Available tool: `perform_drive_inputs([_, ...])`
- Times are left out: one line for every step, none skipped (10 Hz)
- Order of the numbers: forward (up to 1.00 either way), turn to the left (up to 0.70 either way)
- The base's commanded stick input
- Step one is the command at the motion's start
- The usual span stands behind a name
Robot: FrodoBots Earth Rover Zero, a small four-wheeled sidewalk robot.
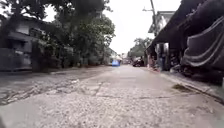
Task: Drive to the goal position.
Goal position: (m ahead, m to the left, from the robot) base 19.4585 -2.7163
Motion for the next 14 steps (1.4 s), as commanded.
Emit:
perform_drive_inputs([1.0, 0.0])
perform_drive_inputs([1.0, 0.0])
perform_drive_inputs([1.0, 0.0])
perform_drive_inputs([1.0, 0.0])
perform_drive_inputs([1.0, 0.0])
perform_drive_inputs([1.0, 0.0])
perform_drive_inputs([1.0, 0.0])
perform_drive_inputs([1.0, 0.0])
perform_drive_inputs([1.0, 0.0])
perform_drive_inputs([1.0, 0.0])
perform_drive_inputs([1.0, 0.0])
perform_drive_inputs([1.0, 0.0])
perform_drive_inputs([1.0, 0.0])
perform_drive_inputs([1.0, 0.0])
